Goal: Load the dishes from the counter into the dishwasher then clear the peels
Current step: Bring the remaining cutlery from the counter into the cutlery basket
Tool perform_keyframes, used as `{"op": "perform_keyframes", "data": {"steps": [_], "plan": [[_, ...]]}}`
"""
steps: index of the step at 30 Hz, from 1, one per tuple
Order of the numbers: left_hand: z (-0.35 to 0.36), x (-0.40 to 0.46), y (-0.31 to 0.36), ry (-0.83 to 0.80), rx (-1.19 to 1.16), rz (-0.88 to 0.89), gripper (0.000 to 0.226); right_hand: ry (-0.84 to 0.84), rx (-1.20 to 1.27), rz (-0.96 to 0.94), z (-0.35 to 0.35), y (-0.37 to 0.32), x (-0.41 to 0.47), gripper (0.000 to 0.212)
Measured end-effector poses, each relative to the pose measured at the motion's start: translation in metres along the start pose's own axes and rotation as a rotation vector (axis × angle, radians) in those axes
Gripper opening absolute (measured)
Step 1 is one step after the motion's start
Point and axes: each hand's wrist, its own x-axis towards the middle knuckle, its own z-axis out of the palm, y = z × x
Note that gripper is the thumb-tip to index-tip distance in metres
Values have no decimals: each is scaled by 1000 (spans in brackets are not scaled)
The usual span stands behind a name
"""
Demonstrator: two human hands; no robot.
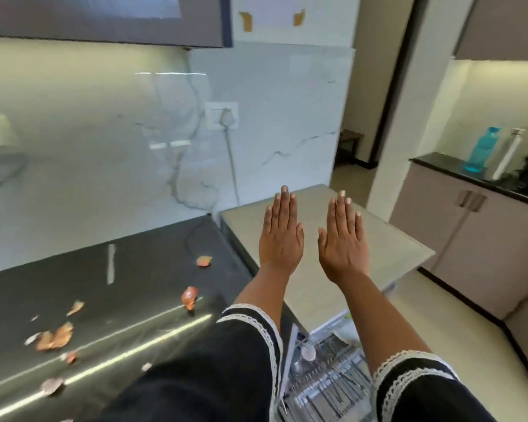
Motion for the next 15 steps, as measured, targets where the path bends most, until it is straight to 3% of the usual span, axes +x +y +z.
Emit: {"op": "perform_keyframes", "data": {"steps": [8,15], "plan": [[-44,-35,-124,91,227,-297,60,-57,229,-327,19,-137,18,65],[-85,-74,-227,60,364,-570,62,-102,376,-553,31,-250,10,66]]}}
